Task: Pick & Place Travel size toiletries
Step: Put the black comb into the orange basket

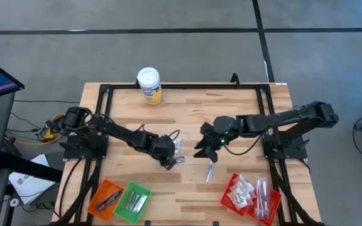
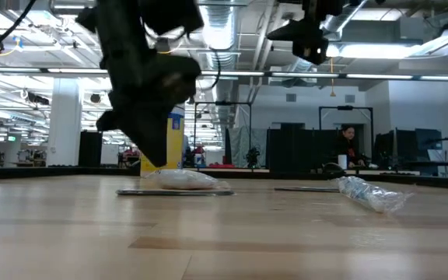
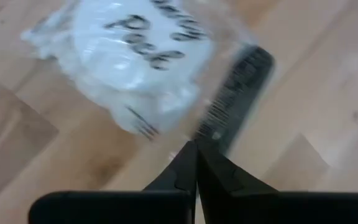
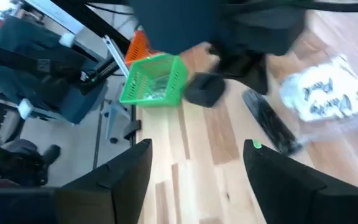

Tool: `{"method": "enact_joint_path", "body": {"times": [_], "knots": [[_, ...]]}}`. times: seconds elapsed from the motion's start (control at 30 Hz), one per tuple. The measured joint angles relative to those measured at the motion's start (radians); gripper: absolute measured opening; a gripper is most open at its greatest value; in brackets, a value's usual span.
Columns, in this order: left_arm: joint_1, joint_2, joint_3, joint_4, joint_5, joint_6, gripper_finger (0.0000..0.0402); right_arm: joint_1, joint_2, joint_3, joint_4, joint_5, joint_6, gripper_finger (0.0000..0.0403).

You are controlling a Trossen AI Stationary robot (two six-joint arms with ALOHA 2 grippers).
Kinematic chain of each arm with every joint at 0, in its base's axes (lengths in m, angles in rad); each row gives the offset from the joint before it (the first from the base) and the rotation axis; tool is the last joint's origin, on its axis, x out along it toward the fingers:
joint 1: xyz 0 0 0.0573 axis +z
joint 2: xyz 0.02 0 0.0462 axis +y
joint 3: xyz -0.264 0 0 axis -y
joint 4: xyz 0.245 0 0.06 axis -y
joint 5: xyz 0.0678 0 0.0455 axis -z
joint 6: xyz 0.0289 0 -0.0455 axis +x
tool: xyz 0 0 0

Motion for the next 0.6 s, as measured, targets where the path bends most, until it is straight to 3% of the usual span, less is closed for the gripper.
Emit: {"method": "enact_joint_path", "body": {"times": [0.47, 0.6], "knots": [[0.196, 0.0, -0.093, 0.148, 0.043, 0.077, 0.0001, -0.025, 0.055, 0.001, 0.049, -0.019, -0.038, 0.0137], [0.176, -0.001, -0.079, 0.173, 0.115, 0.077, 0.0001, -0.022, 0.055, 0.001, 0.043, -0.019, -0.074, 0.0113]]}}
